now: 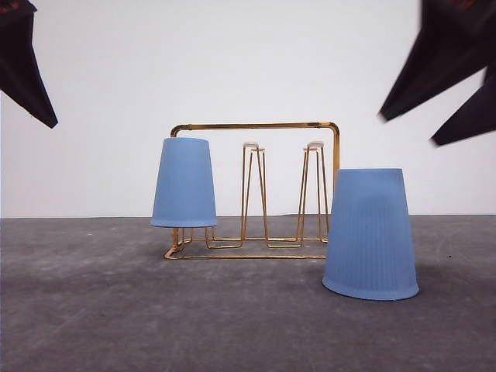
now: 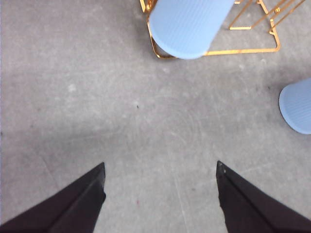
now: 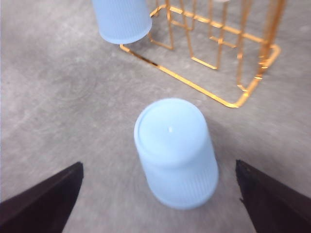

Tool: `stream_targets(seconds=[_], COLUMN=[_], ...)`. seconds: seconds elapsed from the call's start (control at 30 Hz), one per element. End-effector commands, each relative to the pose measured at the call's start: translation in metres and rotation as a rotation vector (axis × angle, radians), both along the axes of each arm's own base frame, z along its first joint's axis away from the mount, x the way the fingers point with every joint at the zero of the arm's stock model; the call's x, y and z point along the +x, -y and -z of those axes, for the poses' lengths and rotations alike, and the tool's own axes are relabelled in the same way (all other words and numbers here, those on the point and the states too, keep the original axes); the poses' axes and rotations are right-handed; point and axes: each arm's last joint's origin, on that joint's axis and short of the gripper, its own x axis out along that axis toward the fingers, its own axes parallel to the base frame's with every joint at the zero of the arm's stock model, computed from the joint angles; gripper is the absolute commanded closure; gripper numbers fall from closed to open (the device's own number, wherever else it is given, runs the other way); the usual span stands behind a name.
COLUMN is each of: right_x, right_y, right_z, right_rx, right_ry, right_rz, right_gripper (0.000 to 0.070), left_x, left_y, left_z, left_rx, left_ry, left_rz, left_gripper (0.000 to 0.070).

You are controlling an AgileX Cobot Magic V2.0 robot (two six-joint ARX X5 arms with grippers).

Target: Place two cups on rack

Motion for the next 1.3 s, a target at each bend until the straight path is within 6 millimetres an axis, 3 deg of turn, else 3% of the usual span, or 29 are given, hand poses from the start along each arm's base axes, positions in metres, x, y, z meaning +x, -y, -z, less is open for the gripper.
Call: stream_targets(seconds=[0.0, 0.3, 0.53, 0.57, 0.7, 0.77, 0.93, 1.1, 1.27], right_x=[0.009, 0.047, 0.057, 0.057, 0.053, 0.051, 0.052, 0.060, 0.066], right_y=[-0.006, -0.022, -0.026, -0.026, -0.025, -0.024, -0.024, -0.026, -0.029], right_z=[0.004, 0.033, 0.058, 0.060, 0.062, 0.060, 0.031, -0.022, -0.073], right_rx=[0.007, 0.014, -0.019, -0.023, -0.033, -0.029, -0.044, -0.082, -0.096], right_ry=[-0.001, 0.021, -0.067, -0.080, -0.129, -0.148, -0.203, -0.242, -0.150], right_rz=[-0.004, -0.011, -0.010, -0.010, -0.009, 0.000, 0.010, 0.030, 0.074], right_gripper=[0.0060, 0.0061, 0.0093, 0.0110, 0.0315, 0.0358, 0.0359, 0.0359, 0.0358], left_x=[0.002, 0.002, 0.002, 0.002, 0.002, 0.002, 0.002, 0.002, 0.002], left_y=[0.001, 0.001, 0.001, 0.001, 0.002, 0.002, 0.002, 0.002, 0.002], left_z=[-0.004, -0.004, -0.004, -0.004, -0.004, -0.004, -0.004, -0.004, -0.004], left_rx=[-0.007, -0.025, -0.028, -0.028, -0.029, -0.029, -0.029, -0.029, -0.029], left_ry=[0.018, 0.001, 0.000, 0.001, 0.003, 0.006, 0.006, 0.006, 0.007], left_rz=[-0.001, -0.019, -0.022, -0.022, -0.022, -0.022, -0.022, -0.022, -0.022], left_gripper=[0.0282, 0.0282, 0.0282, 0.0282, 0.0282, 0.0282, 0.0282, 0.0282, 0.0282])
